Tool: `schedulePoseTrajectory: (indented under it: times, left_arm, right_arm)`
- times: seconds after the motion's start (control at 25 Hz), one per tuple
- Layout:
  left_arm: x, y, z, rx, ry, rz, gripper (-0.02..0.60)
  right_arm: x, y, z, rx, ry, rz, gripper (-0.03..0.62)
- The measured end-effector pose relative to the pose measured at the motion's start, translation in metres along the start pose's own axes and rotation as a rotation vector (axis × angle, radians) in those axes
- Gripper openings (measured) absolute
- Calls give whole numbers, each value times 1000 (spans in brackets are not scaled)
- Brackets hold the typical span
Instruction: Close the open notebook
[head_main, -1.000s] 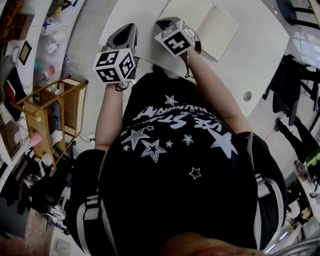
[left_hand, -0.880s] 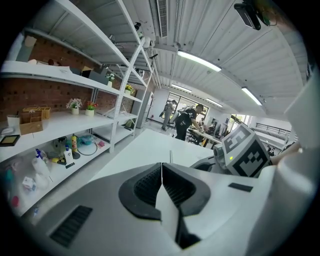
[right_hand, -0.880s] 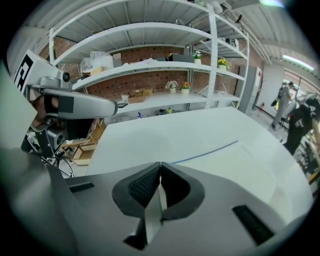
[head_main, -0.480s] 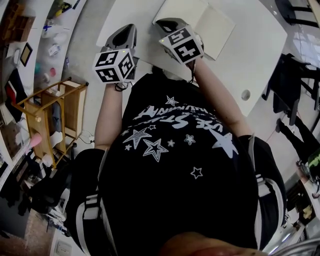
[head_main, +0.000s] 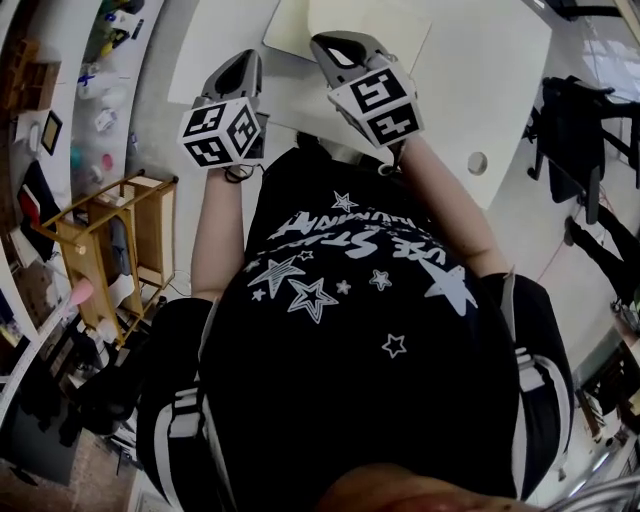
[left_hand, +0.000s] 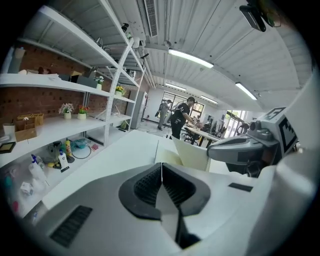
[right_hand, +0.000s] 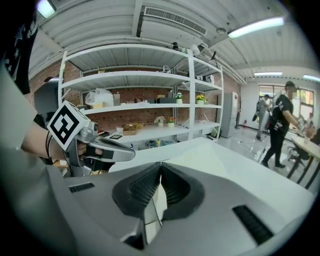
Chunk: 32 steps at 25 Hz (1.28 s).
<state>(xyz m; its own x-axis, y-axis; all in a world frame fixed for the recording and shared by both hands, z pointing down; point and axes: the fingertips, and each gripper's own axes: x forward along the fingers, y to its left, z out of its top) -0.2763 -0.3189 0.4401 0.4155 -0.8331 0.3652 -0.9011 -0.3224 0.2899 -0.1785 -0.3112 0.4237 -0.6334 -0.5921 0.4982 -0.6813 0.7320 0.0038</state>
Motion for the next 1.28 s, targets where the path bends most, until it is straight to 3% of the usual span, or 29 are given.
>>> schedulePoseTrajectory:
  times: [0.2,0.44,0.72,0.92,1.08,1.28]
  left_arm:
    - [1,-19,-2,10,1,2,14]
    - [-2,-36,-13,22,9,14,14]
    - [3,-49,-34,39,32,34,14]
    - [12,-40,-42,2,40,50,14]
    - [22,-54,-37,14,45,-1,14]
    - [43,-99,-32,23,49,-150,14]
  right_arm:
    - [-48,-22,-21,38,-11,-68,13]
    - [-89,-41,-79,119,46,-130,14]
    - [-101,-56,-172,268,158,-175,14]
    - [-109,-73,-192,303,144,-266,14]
    - [-120,-84,-184,307,124,-304,14]
    - [-136,-92,-173,331,85,-353,14]
